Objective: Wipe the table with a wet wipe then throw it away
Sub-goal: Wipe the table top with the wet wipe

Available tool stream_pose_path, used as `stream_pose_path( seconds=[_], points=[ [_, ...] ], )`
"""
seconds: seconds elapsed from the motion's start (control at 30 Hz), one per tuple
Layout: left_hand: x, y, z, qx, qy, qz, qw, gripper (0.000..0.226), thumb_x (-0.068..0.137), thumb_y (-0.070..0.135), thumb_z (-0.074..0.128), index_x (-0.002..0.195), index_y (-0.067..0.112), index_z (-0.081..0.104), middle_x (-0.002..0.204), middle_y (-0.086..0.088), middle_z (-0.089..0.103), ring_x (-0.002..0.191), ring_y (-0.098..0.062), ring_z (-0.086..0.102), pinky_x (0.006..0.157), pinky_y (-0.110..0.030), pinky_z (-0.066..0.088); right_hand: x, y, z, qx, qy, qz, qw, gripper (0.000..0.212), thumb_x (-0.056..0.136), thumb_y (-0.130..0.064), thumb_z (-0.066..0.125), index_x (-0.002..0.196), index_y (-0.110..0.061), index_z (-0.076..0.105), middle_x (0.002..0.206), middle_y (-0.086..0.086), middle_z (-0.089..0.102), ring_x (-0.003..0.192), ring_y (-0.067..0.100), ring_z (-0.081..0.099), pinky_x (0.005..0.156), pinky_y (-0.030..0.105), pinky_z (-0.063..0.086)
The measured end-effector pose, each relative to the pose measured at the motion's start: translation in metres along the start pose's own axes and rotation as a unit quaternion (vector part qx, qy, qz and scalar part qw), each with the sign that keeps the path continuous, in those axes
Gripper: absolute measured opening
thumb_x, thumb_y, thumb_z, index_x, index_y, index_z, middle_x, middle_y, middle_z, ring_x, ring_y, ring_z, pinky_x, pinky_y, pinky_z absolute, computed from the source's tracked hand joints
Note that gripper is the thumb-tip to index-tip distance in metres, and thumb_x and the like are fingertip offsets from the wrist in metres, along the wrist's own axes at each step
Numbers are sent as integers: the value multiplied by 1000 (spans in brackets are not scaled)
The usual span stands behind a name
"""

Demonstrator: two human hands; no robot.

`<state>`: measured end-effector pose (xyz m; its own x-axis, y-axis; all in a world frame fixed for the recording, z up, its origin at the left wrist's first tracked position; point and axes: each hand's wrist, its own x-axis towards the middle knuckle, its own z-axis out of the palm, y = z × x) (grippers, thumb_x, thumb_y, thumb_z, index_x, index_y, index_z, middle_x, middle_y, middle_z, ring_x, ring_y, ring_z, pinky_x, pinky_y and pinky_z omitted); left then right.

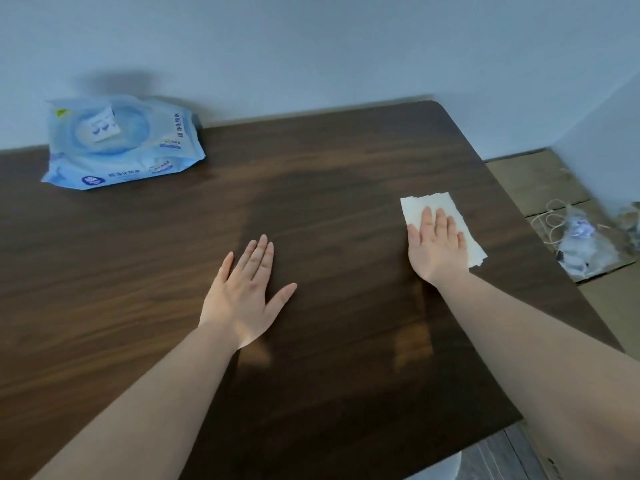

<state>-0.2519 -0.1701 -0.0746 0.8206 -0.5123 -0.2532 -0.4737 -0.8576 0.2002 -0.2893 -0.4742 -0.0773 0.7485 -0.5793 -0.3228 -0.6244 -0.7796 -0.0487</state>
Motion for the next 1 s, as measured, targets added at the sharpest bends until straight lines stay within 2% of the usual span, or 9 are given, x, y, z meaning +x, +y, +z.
stream_pose_path(
  seconds=[0.07,0.2,0.4,0.53,0.8,1.0],
  points=[
    [-25,-24,-1,-5,17,-28,999,82,77,70,-3,141,22,-18,149,8,-22,140,-9,-18,115,-34,-9,-9,-36,4,3,0,-47,999,59,100,-45,10,151,-20,-5,161,6,-6,148,24,-7,119,42,-3],
    [-80,-103,2,-1,42,-96,995,89,78,76,-5,147,20,-8,152,7,-16,140,-8,-15,114,-34,-7,-39,-133,21,-7,-40,-170,985,57,99,-45,7,150,-25,-12,160,2,-13,147,20,-13,118,39,-9],
    [-192,-228,4,4,42,-217,975,95,72,79,-3,146,20,-7,153,7,-11,138,-5,-14,115,-33,-4,-117,-292,64,-47,-60,-346,935,56,99,-46,6,149,-28,-14,160,-1,-16,146,17,-16,118,39,-12],
    [-266,-285,10,-14,39,-295,955,99,69,82,-4,146,19,-6,154,6,-12,139,-5,-14,116,-34,-2,-182,-387,93,-60,-78,-424,900,56,100,-45,6,150,-27,-11,160,-3,-14,146,17,-16,118,39,-12],
    [-352,-347,24,-21,64,-407,911,104,70,84,-1,148,15,-4,157,1,-8,141,-8,-12,116,-37,0,-263,-514,132,-75,-81,-506,855,56,99,-46,8,150,-27,-7,160,-5,-12,146,16,-14,118,38,-10],
    [-355,-352,24,-29,83,-423,902,105,71,87,2,149,18,-5,157,2,-11,137,-8,-18,115,-35,-8,-325,-584,158,-91,-98,-575,807,57,99,-47,7,151,-27,-6,161,-3,-11,146,17,-14,118,41,-10]
  ],
)
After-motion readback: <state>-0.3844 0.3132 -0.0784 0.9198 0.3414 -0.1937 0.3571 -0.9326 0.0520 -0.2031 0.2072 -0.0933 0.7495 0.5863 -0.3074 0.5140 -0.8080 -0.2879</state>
